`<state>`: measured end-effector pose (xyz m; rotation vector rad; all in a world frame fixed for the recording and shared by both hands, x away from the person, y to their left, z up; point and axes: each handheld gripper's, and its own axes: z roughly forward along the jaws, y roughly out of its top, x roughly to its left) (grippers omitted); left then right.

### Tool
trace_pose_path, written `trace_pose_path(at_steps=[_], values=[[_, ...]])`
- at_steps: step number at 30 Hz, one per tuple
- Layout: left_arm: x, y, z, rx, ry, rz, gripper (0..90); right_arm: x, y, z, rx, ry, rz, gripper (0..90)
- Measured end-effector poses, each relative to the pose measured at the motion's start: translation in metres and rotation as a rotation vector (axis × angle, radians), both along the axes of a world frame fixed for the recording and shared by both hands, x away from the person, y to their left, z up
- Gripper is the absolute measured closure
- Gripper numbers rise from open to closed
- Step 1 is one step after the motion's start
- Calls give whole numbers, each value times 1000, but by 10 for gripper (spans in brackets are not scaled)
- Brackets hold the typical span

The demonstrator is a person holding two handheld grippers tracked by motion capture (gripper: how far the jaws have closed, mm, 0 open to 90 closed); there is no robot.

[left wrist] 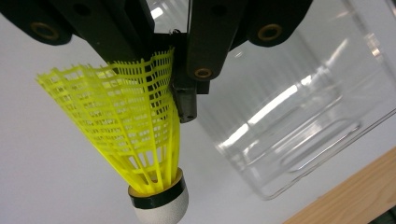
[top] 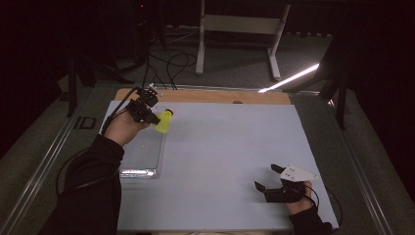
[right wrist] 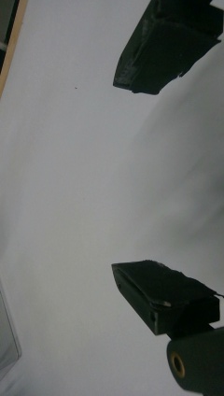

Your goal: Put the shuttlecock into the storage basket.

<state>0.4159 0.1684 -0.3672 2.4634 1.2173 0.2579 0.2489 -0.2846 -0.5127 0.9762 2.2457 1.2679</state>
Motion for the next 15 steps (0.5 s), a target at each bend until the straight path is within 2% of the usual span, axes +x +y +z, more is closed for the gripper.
trace_pose_path(at_steps=[5,9,15], values=[[-1,13,1,7,-18,48,900,0,0,0,-2,1,-1,98],[-2,18,-2,15,-19,65,900,0,1,0,-5,0,-1,98],[-3,27,-8,-3,-18,92,900,0,1,0,-6,0,-1,98]])
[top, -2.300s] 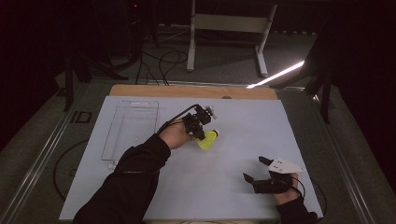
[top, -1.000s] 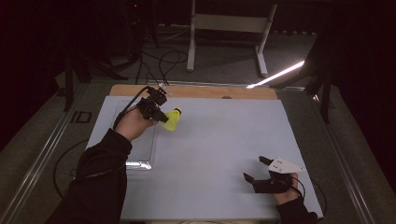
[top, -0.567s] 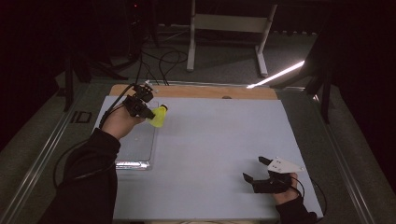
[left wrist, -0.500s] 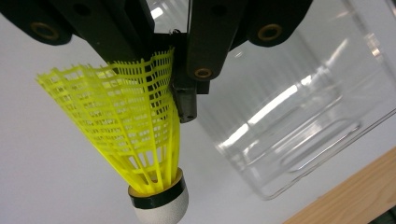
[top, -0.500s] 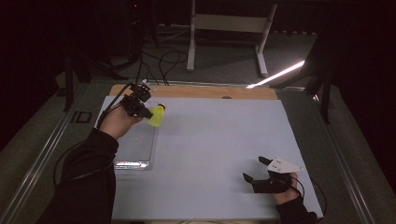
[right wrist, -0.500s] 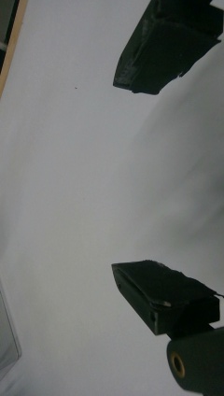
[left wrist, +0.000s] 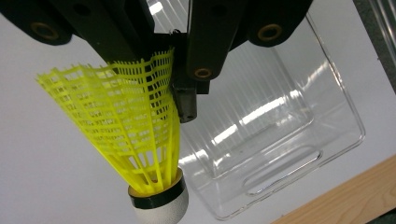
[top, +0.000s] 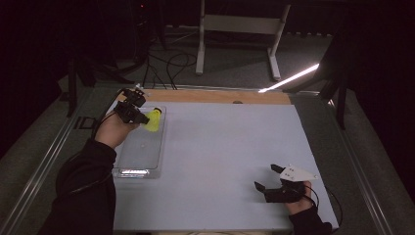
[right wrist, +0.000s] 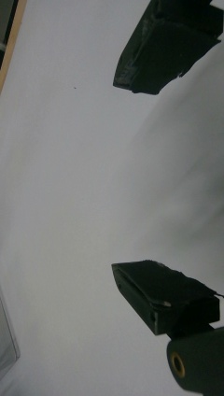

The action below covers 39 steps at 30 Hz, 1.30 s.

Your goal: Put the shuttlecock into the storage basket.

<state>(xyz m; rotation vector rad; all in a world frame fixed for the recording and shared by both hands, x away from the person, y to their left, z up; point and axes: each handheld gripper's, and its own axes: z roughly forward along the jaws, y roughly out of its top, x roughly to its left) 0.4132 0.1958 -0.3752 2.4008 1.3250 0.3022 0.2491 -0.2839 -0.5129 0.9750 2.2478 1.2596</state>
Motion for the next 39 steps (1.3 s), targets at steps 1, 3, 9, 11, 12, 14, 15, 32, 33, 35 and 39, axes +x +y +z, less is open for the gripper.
trace_pose_path(at_steps=[1,3,9,11,12,14,15,32,33,35,39], values=[[0,2,-1,-4,-1,10,900,0,0,0,0,2,0,98],[1,5,-3,-1,-1,20,900,0,0,0,0,0,0,98],[1,6,-17,0,10,37,900,0,0,0,-2,-1,-1,98],[1,6,-18,1,11,38,900,0,0,0,-3,0,-1,98],[2,6,-22,4,14,39,900,0,0,0,-2,0,-1,98],[2,7,-27,-6,15,49,900,0,0,0,-3,2,-2,98],[2,7,-28,-11,16,49,900,0,0,0,-4,2,-2,98],[10,-3,-57,11,52,56,900,0,0,0,-5,4,1,98],[10,-3,-59,11,57,55,900,0,0,0,-5,4,1,98],[11,-3,-60,14,56,56,900,0,0,0,-7,5,2,98],[11,-4,-64,20,65,51,900,0,0,0,-10,5,1,98]])
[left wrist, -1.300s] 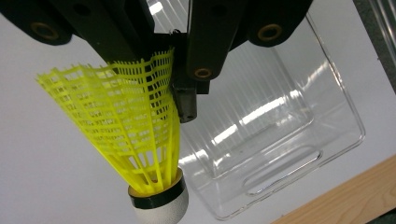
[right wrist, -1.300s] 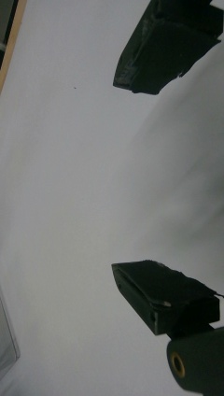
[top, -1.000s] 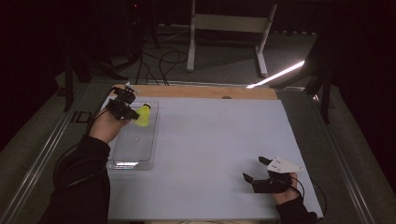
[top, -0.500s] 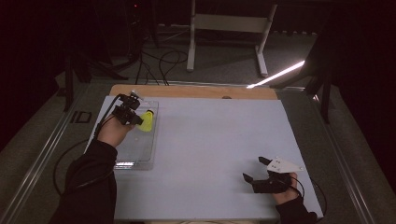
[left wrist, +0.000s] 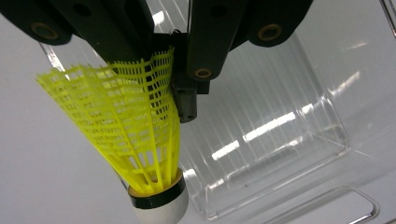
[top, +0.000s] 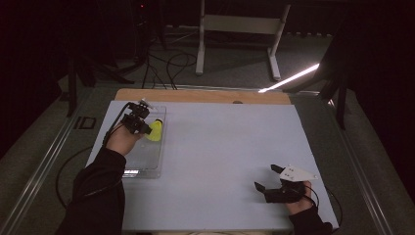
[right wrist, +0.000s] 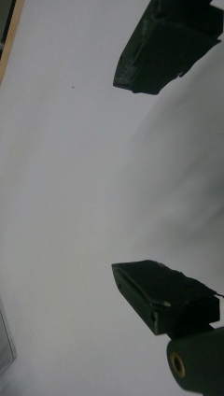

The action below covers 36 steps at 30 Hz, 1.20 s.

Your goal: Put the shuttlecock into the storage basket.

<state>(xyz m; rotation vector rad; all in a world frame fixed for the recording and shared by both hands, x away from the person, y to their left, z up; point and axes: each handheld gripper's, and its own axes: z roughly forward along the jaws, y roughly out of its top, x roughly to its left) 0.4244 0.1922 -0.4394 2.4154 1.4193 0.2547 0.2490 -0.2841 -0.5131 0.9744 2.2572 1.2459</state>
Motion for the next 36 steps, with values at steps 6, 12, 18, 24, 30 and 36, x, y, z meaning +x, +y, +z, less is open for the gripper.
trace_pose_path(at_steps=[6,12,18,24,30,36], values=[[1,-2,-5,9,9,-4,900,0,0,0,0,1,1,98],[2,-3,-10,22,18,-6,899,0,0,-1,-1,4,1,98],[3,-3,-13,24,22,-8,898,0,0,0,-2,3,2,98],[3,-4,-16,31,30,-10,897,0,0,-1,-1,7,1,98],[4,-5,-21,46,43,-18,889,1,0,-1,-2,8,1,98],[3,-10,-17,90,59,-19,646,1,0,-1,-4,9,1,98]])
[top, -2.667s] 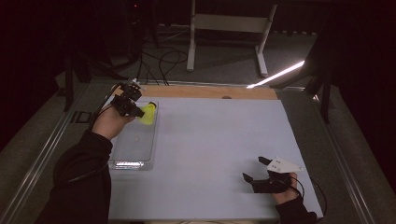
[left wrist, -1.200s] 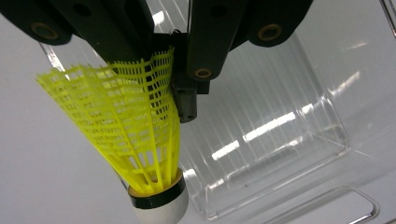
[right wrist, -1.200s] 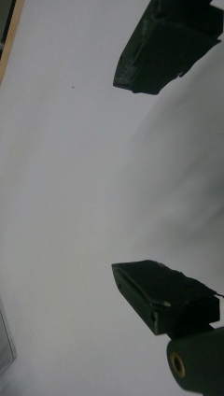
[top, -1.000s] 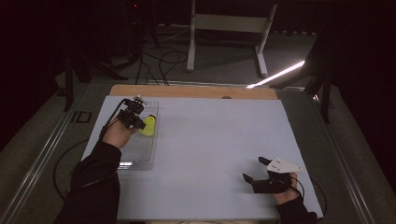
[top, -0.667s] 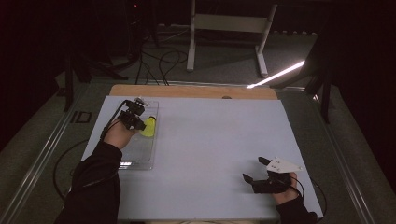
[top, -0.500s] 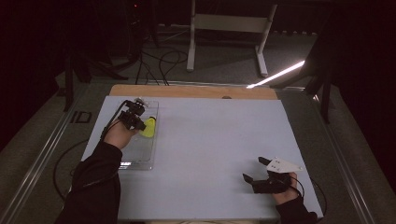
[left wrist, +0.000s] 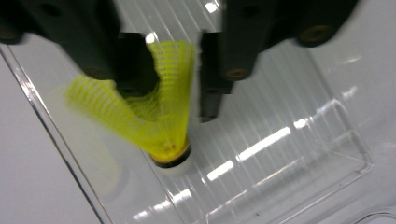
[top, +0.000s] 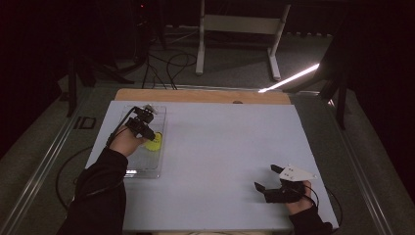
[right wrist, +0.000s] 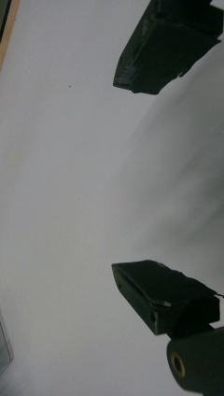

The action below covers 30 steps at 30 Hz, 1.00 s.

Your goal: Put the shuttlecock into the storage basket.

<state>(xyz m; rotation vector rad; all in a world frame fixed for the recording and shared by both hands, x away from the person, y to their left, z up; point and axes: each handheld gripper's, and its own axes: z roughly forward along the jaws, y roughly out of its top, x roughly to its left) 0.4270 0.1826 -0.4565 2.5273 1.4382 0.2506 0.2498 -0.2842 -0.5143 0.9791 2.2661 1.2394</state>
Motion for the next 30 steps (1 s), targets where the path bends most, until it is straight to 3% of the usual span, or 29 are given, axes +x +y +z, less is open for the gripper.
trace_pose_path(at_steps=[6,9,13,17,30], values=[[-2,-1,7,-17,-4,30,365,0,0,1,1,0,0,98],[-2,-1,9,-1,1,33,194,0,0,0,1,0,-2,98],[-3,2,14,-17,-14,50,50,0,1,0,-8,1,-3,98],[-5,2,18,-19,-14,44,2,0,1,0,-12,5,-4,98],[-10,-2,38,-63,-56,9,0,0,1,0,-11,6,-3,98]])
